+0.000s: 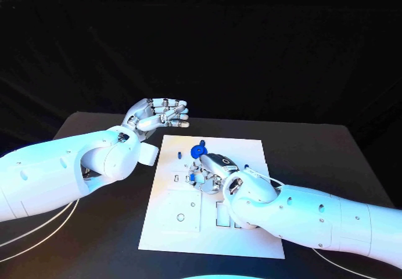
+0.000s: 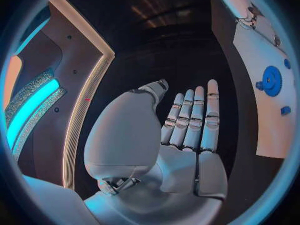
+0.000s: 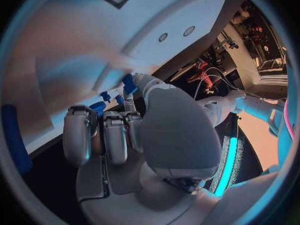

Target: Assemble the parts on the task board

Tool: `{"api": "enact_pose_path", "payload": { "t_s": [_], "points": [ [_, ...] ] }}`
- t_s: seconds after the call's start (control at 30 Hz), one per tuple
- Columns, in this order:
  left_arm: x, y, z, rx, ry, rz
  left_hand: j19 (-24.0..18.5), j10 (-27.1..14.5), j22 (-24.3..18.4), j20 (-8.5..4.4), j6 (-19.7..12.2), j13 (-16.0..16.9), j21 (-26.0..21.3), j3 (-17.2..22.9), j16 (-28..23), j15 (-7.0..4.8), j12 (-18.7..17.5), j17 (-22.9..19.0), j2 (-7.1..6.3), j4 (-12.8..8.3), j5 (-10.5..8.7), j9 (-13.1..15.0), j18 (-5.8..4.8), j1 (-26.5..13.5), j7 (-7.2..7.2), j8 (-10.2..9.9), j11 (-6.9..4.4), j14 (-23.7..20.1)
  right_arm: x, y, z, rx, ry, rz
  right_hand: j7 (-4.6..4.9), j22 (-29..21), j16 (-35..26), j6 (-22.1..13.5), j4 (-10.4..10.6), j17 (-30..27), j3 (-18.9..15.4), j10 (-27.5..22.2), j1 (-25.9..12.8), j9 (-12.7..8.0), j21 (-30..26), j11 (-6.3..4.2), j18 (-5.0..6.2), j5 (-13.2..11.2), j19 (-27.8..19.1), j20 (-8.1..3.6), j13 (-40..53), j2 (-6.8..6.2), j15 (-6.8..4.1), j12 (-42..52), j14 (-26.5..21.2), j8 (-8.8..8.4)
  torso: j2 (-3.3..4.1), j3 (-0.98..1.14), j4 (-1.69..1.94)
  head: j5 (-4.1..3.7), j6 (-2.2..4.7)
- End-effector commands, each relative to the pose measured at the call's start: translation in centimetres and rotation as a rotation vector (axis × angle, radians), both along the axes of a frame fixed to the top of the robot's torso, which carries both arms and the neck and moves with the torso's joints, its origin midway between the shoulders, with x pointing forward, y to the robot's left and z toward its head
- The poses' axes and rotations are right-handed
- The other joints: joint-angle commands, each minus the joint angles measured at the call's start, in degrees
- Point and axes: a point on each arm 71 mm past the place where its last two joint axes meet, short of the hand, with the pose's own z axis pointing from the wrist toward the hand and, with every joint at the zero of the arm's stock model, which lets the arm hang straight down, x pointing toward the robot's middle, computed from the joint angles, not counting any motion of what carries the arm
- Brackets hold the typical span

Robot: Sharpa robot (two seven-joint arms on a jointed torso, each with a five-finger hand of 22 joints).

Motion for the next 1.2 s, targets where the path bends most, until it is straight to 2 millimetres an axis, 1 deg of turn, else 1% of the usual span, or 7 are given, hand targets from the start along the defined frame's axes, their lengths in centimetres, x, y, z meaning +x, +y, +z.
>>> {"api": "enact_pose_path", "payload": {
  "t_s": [0.03, 0.27, 0.3, 0.4, 0.6, 1.0, 1.2],
  "points": [
    [-0.02, -0.31, 0.09, 0.0, -0.009, -0.012, -0.1, 0.5, 0.1, -0.04, -0.3, 0.0, 0.2, -0.1, 0.4, -0.21, -0.1, 0.0, 0.23, 0.3, -0.27, 0.1, 0.71, -0.4, 1.97, 0.4, 0.12, 0.0, 0.02, 0.02, -0.32, -0.021, 0.005, 0.001, -0.09, 7.0, 0.3, 0.0, 0.2, 15.1, 0.3, 3.1, -0.4, 2.7, -0.3, -0.52, -0.33, 0.2, 0.1, -0.3, 11.4, -0.09, -0.54, -0.3, 6.0, 1.34, 0.03, -0.03, 0.06, -0.12, 0.14],
    [0.15, -0.37, 0.0, 0.0, -0.008, -0.012, -0.1, 0.5, 0.1, -0.04, -0.3, 0.0, 0.2, -0.1, 0.4, -0.21, -0.1, 0.0, 0.23, 0.3, -0.27, 0.1, 0.71, -0.4, 1.97, 0.4, 0.12, 0.0, 0.12, -0.05, -0.42, -0.023, 0.005, -0.003, 0.03, 6.8, 0.3, -0.4, 0.3, 15.1, 0.3, 3.0, -0.9, 2.7, -0.6, -0.44, -0.3, 0.2, 0.0, -0.29, 11.2, -0.43, -0.5, -0.4, 6.0, 1.31, 0.0, -0.09, 0.02, -0.21, 0.11],
    [0.19, -0.37, -0.02, 0.0, -0.008, -0.011, -0.1, 0.5, 0.1, -0.04, -0.3, 0.0, 0.2, -0.1, 0.4, -0.21, -0.1, 0.0, 0.23, 0.3, -0.27, 0.1, 0.71, -0.4, 1.97, 0.4, 0.12, 0.0, 0.14, -0.07, -0.42, -0.022, 0.005, -0.003, 0.07, 6.8, 0.3, -0.5, 0.3, 15.1, 0.4, 3.0, -1.0, 2.7, -0.5, -0.42, -0.3, 0.2, 0.0, -0.28, 11.2, -0.5, -0.48, -0.5, 6.0, 1.29, 0.03, -0.13, 0.01, -0.03, 0.11],
    [0.25, -0.36, -0.05, 0.001, -0.007, -0.01, -0.1, 0.5, 0.1, -0.04, -0.3, 0.0, 0.2, -0.1, 0.4, -0.21, -0.1, 0.0, 0.23, 0.3, -0.27, 0.1, 0.71, -0.4, 1.97, 0.4, 0.12, 0.0, 0.16, -0.11, -0.42, -0.021, 0.003, -0.005, 0.24, 6.7, 0.3, -1.0, 0.4, 15.1, 0.4, 2.8, -1.3, 2.6, -0.7, -0.28, -0.27, 0.2, -0.1, -0.23, 11.0, -0.77, -0.39, -0.8, 6.0, 1.13, -0.01, -0.02, 0.0, 0.03, 0.01],
    [0.3, -0.29, -0.09, 0.001, -0.006, -0.01, -0.1, 0.5, 0.1, -0.04, -0.3, 0.0, 0.2, -0.1, 0.4, -0.21, -0.1, 0.0, 0.23, 0.3, -0.27, 0.1, 0.71, -0.4, 1.97, 0.4, 0.12, 0.0, 0.15, -0.15, -0.39, -0.015, 0.001, -0.005, 0.64, 6.4, 0.3, -1.9, 0.5, 15.1, 0.5, 2.4, -2.0, 2.4, -1.3, 0.06, -0.16, 0.2, -0.3, -0.06, 10.5, -1.41, -0.13, -1.3, 6.0, 0.78, -0.01, 0.02, -0.03, 0.02, -0.12],
    [0.34, -0.22, -0.11, 0.002, -0.005, -0.009, -0.1, 0.5, 0.1, -0.05, -0.3, 0.0, 0.3, 0.0, 0.4, -0.2, -0.1, 0.1, 0.28, 0.3, -0.26, 0.1, 0.7, -0.4, 2.01, 0.4, 0.14, 0.0, 0.09, -0.13, -0.34, -0.011, 0.001, -0.005, 0.87, 6.1, 0.3, -2.4, 0.7, 15.1, 0.4, 2.2, -2.5, 2.3, -1.7, 0.26, -0.08, 0.1, -0.5, 0.09, 10.3, -1.82, 0.05, -1.6, 6.0, 0.63, 0.02, 0.04, -0.02, -0.02, -0.15],
    [0.35, -0.21, -0.13, 0.003, -0.004, -0.008, -0.1, 0.5, 0.1, -0.05, -0.3, 0.0, 0.3, 0.0, 0.4, -0.2, -0.1, 0.1, 0.28, 0.3, -0.26, 0.1, 0.7, -0.4, 2.01, 0.4, 0.14, 0.0, 0.1, -0.13, -0.31, -0.006, 0.0, -0.007, 1.19, 5.8, 0.3, -3.0, 1.2, 15.0, 0.0, 1.6, -3.5, 2.1, -2.3, 0.57, 0.03, 0.1, -0.8, 0.33, 9.7, -2.42, 0.32, -2.4, 5.9, 0.41, 0.0, 0.02, -0.04, -0.11, -0.16]
  ]
}}
